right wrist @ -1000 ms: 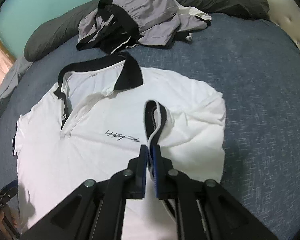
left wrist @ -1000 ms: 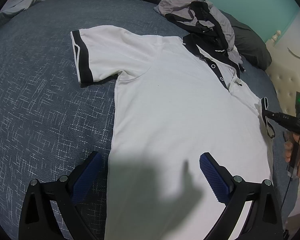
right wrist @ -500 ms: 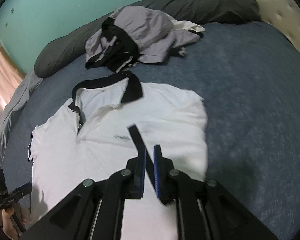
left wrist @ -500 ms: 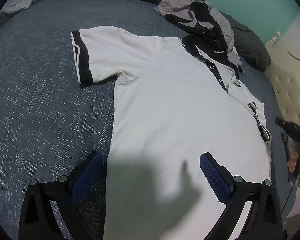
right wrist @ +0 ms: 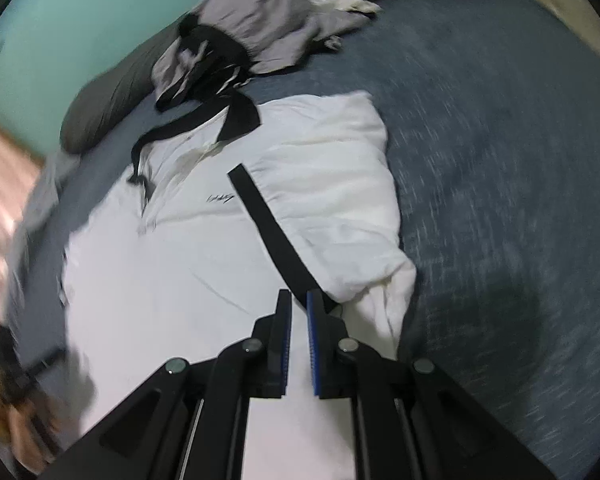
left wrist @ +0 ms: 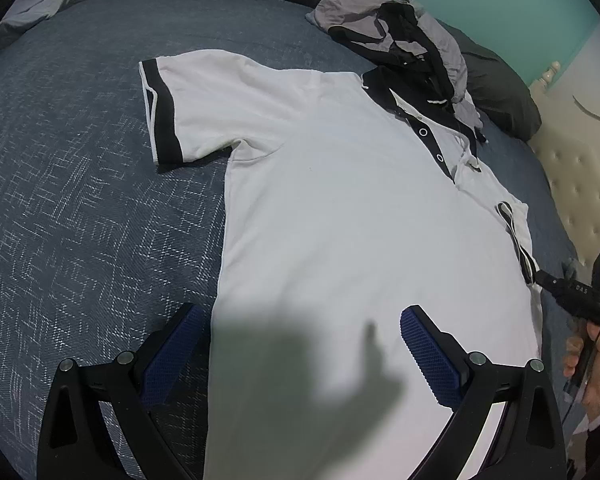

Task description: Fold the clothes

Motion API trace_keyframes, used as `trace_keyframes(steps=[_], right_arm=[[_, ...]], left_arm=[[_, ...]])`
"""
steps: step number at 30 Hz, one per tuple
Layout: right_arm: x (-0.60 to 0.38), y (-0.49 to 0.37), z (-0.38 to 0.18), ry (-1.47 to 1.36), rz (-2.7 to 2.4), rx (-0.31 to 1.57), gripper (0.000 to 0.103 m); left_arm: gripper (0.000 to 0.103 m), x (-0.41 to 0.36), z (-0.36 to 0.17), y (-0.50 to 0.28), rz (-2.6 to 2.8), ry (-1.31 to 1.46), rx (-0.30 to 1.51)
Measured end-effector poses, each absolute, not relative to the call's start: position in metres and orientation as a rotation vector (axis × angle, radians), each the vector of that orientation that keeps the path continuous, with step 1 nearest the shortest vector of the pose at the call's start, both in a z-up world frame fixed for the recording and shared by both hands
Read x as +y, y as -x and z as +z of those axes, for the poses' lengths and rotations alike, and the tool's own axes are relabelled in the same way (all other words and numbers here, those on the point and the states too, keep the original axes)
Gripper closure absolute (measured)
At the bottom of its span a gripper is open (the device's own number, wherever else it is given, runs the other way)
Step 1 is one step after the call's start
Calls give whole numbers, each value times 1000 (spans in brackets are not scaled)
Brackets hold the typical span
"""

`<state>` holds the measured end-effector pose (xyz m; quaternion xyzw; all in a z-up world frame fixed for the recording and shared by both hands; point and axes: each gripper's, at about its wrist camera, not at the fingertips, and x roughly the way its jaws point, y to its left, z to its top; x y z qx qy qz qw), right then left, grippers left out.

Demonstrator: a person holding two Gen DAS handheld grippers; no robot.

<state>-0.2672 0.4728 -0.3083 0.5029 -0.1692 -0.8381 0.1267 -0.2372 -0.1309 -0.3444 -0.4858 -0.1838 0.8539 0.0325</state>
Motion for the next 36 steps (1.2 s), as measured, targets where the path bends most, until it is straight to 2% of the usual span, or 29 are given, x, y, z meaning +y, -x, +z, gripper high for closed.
trace_keyframes(steps=[5, 12, 17, 24, 33, 34, 36], right_arm=[[489, 266, -317, -1457, -2423, -752, 96], [502, 264, -323, -1454, -2395, -992, 92], [502, 263, -325, -1465, -2391, -1027, 75], [509, 254, -327, -1474, -2403, -1074, 66], [505, 263, -332, -1441, -2396, -1061, 67], [505, 265, -334, -1444, -2392, -1072, 69], [505, 265, -335, -1439, -2399, -1060, 86]], left_arm=[[1, -132, -345, 237, 2629, 1496, -572], [1, -131, -345, 237, 2624, 1497, -573], [1, -132, -345, 237, 2623, 1496, -578], [1, -132, -344, 238, 2622, 1494, -583], [1, -130, -348, 238, 2616, 1504, -579], [1, -131, -348, 238, 2615, 1504, -581], [1, -131, -347, 238, 2617, 1502, -584]])
